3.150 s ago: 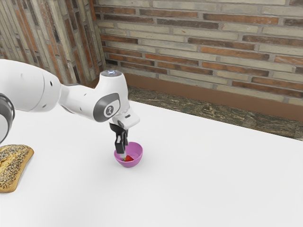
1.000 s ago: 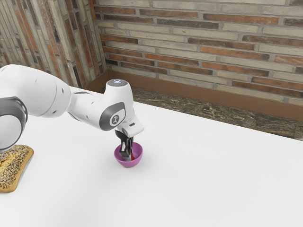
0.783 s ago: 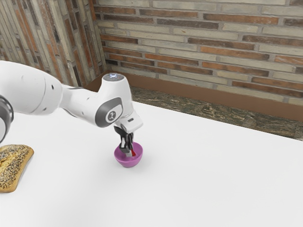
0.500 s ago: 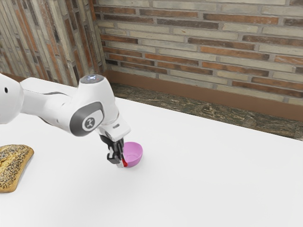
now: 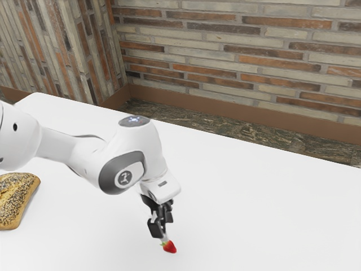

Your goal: Take strawberry from the bowl

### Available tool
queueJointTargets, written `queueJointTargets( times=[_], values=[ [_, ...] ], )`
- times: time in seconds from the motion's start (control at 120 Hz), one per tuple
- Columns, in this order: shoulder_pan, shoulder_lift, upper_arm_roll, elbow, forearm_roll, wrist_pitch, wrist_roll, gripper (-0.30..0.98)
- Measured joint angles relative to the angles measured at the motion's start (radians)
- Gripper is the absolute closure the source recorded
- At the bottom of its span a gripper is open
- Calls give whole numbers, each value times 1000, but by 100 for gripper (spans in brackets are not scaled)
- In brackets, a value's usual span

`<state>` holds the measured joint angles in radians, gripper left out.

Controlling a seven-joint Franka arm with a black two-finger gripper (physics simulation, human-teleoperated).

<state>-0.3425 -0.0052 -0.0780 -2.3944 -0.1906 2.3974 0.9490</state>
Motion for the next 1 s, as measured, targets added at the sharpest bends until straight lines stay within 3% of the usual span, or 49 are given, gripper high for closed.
queueJointTargets(
  times=[0.125,0.183,0.267,0.375,0.45,0.567,0.742,0.875,1.0],
  values=[
    [-32,-61,5,12,-5,-6,-8,15],
    [37,-118,31,78,-4,-40,-32,12],
    [128,-138,109,288,29,-138,-93,8],
    [139,-124,142,635,186,-407,-277,5],
    [129,-129,179,758,243,-560,-469,3],
    [144,-152,240,792,275,-713,-743,2],
    [237,-158,303,801,315,-810,-934,1],
    [324,-128,281,834,322,-833,-1015,0],
    [312,-136,230,834,323,-844,-1082,0]
  ],
)
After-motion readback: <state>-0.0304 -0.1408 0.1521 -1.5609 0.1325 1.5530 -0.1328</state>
